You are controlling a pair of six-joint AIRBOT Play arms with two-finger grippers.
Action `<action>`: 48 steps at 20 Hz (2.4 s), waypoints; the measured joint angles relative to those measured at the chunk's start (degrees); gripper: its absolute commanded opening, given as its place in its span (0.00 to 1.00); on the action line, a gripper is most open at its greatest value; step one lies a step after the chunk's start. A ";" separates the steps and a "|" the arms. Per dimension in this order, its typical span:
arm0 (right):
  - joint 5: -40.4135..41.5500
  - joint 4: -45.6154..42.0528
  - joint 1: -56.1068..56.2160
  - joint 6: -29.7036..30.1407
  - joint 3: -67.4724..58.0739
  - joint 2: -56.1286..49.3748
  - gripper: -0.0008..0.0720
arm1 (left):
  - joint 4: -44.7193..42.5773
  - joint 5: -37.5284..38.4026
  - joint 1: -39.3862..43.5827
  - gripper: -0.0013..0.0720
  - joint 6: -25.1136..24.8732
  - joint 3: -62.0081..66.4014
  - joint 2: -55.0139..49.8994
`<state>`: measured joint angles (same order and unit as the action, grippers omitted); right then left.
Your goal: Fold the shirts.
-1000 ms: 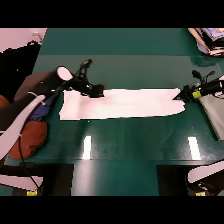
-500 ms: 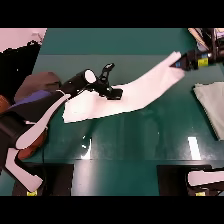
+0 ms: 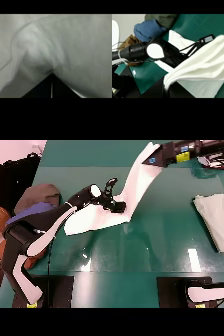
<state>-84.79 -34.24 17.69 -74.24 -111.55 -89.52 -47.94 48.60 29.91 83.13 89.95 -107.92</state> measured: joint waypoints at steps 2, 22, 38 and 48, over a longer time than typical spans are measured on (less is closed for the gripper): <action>1.16 0.11 2.51 0.50 -0.31 -0.24 0.03 | -1.11 2.71 -1.64 0.04 -0.07 1.77 0.42; 17.68 -0.44 27.74 12.33 1.92 -20.02 0.44 | -23.23 22.03 -36.33 0.05 -0.66 5.33 31.80; 12.50 0.04 0.85 7.80 26.73 -18.62 0.79 | -20.33 19.06 -32.06 0.05 -0.83 5.33 32.28; 10.75 3.63 11.72 7.08 11.58 -29.92 0.03 | -20.17 17.88 -29.14 0.04 -1.05 5.31 32.28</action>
<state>-74.04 -30.61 29.41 -67.16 -99.96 -119.44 -68.12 66.48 0.78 82.08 95.26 -75.64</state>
